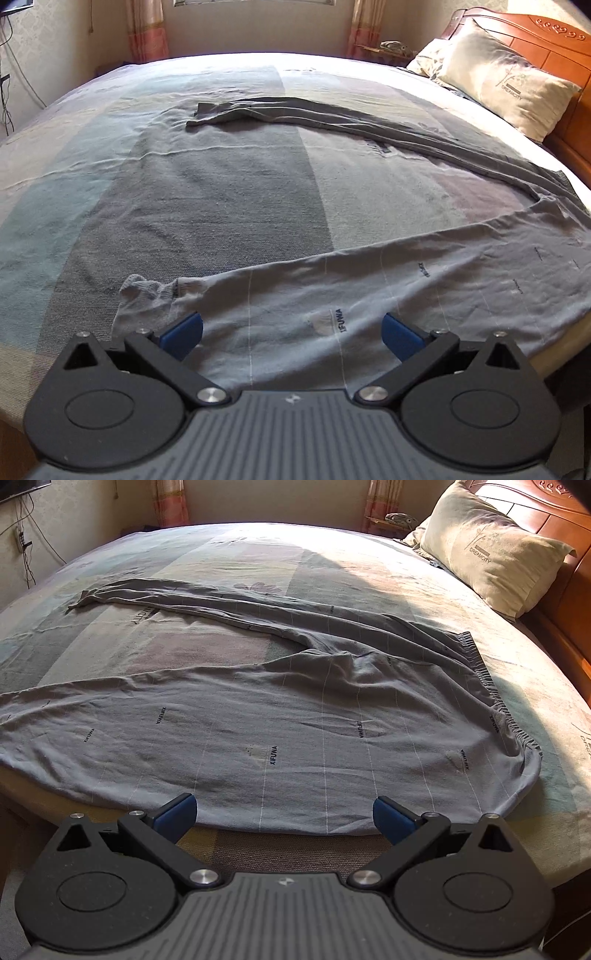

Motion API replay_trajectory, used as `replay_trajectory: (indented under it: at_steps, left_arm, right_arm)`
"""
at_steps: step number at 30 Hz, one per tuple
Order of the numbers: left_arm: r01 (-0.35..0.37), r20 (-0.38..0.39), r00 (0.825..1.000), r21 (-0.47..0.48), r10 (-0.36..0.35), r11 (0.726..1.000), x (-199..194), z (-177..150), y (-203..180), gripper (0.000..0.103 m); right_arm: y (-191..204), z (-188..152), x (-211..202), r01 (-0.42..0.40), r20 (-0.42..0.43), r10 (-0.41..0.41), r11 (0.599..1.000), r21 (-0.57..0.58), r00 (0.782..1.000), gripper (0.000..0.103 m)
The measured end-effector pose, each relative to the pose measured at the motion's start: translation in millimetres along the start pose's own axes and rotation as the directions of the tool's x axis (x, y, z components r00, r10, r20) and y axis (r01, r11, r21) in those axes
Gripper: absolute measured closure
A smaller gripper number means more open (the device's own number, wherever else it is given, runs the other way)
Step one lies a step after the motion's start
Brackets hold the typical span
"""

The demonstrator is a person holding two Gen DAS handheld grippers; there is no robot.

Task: Fold clothes

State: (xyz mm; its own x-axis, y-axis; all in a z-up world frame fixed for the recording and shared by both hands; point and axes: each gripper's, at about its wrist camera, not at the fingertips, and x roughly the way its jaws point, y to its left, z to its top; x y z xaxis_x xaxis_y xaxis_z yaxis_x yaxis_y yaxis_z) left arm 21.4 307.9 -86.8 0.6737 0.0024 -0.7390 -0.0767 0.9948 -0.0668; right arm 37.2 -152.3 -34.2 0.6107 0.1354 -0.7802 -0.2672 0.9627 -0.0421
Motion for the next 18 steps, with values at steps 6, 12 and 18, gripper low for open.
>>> replay_trajectory:
  at_steps: [6, 12, 18]
  left_arm:
    - [-0.151, -0.018, 0.988, -0.207, 0.150, 0.967, 7.7, 9.3, 22.3, 0.001]
    - [-0.065, -0.024, 0.998, -0.024, 0.065, 0.998, 3.1, 0.6, -20.7, 0.001]
    - [-0.129, -0.074, 0.989, -0.037, 0.126, 0.991, 9.2, -5.5, -22.6, 0.000]
  right_arm:
    - [-3.5, -0.5, -3.1, 0.015, 0.007, -0.015, 1.000, 0.006, 1.000, 0.000]
    - [-9.0, -1.6, 2.8, 0.009, 0.002, -0.009, 0.999, 0.034, 1.000, 0.000]
    - [-21.2, -6.2, 1.9, 0.002, 0.012, -0.003, 0.997, 0.071, 1.000, 0.000]
